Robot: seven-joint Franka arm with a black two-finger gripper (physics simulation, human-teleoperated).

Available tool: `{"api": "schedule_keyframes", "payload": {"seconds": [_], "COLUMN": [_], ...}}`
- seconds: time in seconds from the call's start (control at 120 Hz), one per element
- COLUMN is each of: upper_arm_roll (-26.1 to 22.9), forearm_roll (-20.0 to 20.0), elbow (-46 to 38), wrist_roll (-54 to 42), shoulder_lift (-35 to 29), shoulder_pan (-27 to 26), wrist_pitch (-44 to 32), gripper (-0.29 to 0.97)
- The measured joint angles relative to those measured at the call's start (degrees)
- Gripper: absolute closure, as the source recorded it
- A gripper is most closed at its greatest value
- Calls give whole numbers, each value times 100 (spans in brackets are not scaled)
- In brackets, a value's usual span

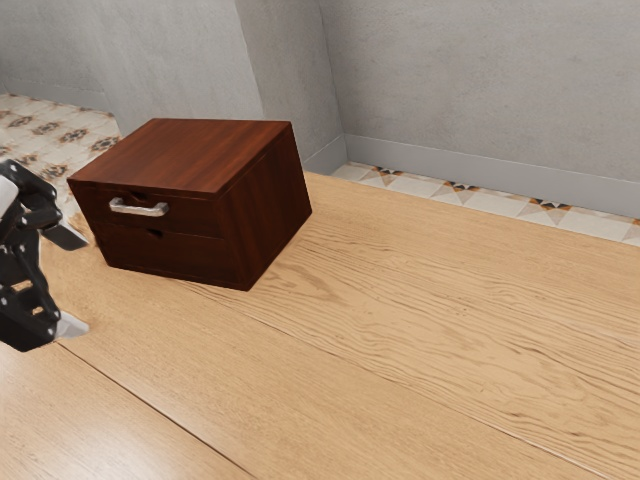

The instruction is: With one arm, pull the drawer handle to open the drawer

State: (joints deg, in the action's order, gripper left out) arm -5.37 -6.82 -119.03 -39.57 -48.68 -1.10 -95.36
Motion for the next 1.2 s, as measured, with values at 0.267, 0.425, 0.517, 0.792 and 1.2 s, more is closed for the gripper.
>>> {"api": "schedule_keyframes", "payload": {"seconds": [0.267, 0.425, 0.517, 0.792, 1.2], "upper_arm_roll": [1867, 3636, 4400, 5740, 6883], "forearm_roll": [-490, -946, -1039, -1514, -2189], "elbow": [-95, -497, -605, -190, 826], "wrist_roll": [-920, -1490, -1841, -2673, -3382], "shoulder_lift": [-364, -845, -1018, -1039, -1003], "shoulder_pan": [-2071, -3452, -3980, -5269, -6678], "wrist_pitch": [-128, -413, -599, -1009, -1113], "gripper": [0, 0, 0, 0, 0]}}
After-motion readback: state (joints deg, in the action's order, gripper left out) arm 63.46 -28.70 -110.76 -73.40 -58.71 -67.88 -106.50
